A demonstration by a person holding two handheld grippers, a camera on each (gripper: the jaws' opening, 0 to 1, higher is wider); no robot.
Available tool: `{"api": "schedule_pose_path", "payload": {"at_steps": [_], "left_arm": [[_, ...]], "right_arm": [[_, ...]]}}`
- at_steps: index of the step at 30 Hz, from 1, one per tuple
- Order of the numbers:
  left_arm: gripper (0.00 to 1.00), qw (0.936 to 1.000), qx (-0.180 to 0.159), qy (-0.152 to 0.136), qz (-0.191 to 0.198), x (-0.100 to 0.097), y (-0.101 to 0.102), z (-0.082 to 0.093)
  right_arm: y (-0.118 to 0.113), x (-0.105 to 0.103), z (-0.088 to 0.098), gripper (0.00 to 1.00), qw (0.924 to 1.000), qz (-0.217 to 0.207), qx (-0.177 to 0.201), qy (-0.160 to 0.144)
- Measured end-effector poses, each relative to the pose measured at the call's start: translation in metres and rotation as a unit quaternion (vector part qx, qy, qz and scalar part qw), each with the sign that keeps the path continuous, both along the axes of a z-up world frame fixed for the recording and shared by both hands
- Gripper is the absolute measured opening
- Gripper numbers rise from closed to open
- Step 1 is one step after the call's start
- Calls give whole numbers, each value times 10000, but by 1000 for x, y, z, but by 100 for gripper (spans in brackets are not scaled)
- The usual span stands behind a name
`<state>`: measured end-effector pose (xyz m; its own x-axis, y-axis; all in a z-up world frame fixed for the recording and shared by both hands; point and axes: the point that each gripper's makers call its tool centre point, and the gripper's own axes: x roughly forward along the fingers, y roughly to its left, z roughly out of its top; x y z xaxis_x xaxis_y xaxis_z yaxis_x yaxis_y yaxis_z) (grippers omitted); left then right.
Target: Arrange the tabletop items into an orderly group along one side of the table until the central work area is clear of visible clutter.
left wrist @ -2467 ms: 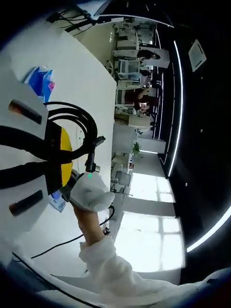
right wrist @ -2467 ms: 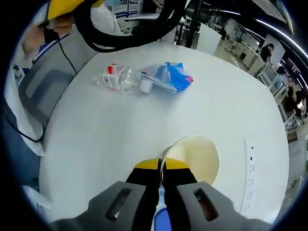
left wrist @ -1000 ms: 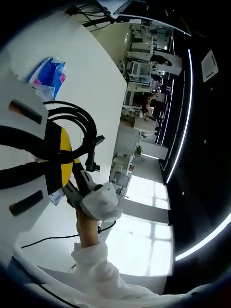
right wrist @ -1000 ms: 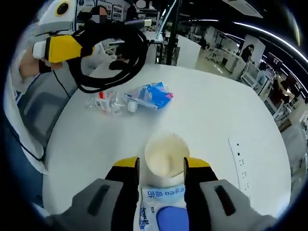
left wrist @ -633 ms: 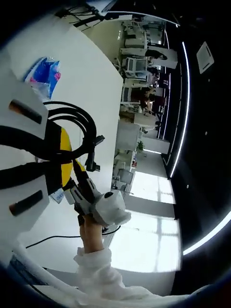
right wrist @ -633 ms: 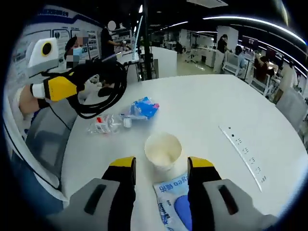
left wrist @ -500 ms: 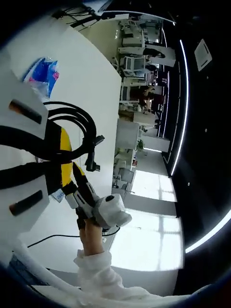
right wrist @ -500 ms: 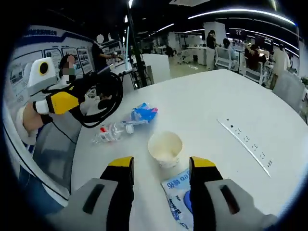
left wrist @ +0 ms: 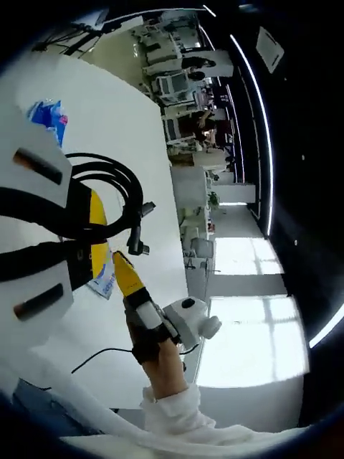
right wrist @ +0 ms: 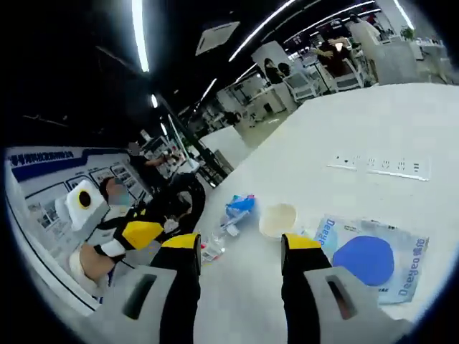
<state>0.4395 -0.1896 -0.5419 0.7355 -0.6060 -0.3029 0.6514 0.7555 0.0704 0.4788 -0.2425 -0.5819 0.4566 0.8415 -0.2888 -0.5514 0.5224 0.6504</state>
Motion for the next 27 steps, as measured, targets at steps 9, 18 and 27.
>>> {"api": "schedule_pose_path", "payload": {"at_steps": [9,18,27], "left_arm": [[2,9938,884,-368,-570,-15,-25,-4],[2,9773,1677,-702,-1092,-27,-39,-9],[2,9800,1598,-659,-985,-28,-44,-11]], "right_arm": [[-8,-23,4,41,9897,-648,1012,778],[-11,-41,12,34,9808,-753,1551,914],[-33,-55,8,45,9568,-1152,2285,1379]]}}
